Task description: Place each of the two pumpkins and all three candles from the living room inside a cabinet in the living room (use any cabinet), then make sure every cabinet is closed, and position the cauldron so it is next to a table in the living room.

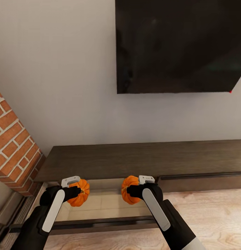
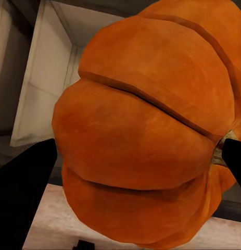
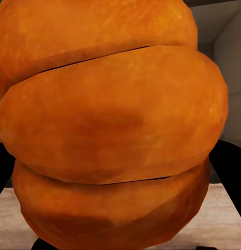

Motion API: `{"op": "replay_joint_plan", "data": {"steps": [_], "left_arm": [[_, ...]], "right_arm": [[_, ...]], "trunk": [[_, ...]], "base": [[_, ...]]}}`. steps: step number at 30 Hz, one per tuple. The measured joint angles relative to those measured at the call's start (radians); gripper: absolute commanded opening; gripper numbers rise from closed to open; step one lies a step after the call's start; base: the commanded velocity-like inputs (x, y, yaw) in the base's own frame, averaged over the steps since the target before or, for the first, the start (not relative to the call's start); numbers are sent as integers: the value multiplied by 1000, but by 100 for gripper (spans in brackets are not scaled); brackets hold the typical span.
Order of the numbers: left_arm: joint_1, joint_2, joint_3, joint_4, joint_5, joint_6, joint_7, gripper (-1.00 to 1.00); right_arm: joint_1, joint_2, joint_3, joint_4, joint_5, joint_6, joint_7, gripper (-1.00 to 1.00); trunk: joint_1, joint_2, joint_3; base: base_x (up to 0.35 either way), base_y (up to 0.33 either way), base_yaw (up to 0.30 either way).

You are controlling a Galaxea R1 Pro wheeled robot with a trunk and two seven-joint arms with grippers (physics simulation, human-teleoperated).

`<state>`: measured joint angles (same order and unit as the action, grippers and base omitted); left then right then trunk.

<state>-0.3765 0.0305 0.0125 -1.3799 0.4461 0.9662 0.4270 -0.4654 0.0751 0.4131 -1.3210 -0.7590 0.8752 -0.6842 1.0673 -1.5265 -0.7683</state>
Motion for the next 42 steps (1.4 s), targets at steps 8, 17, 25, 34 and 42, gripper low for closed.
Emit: {"op": "replay_joint_plan", "data": {"steps": [8, 17, 25, 34, 42], "left_arm": [[-2, 0, -4, 30, 0, -23, -2, -100], [-2, -1, -16, 42, 2, -67, -6, -100], [-2, -13, -20, 58, 5, -79, -11, -100], [-2, -32, -28, 67, -8, -100, -13, -100], [-2, -32, -45, 81, -8, -136, -13, -100]], "right_arm": [[0, 1, 0, 1, 0, -1, 2, -100], [0, 1, 1, 1, 9, -4, 4, -100], [0, 2, 45, 16, 11, -68, -8, -100], [-1, 3, 77, 44, 19, -124, -11, -100], [-1, 4, 79, 56, 36, -147, -9, -100]], "trunk": [[31, -56, -25], [65, -119, -53], [96, -175, -78], [130, -238, -107], [161, -294, -132]], "base": [[0, 0, 0], [0, 0, 0], [0, 0, 0], [0, 0, 0], [0, 0, 0]]}}
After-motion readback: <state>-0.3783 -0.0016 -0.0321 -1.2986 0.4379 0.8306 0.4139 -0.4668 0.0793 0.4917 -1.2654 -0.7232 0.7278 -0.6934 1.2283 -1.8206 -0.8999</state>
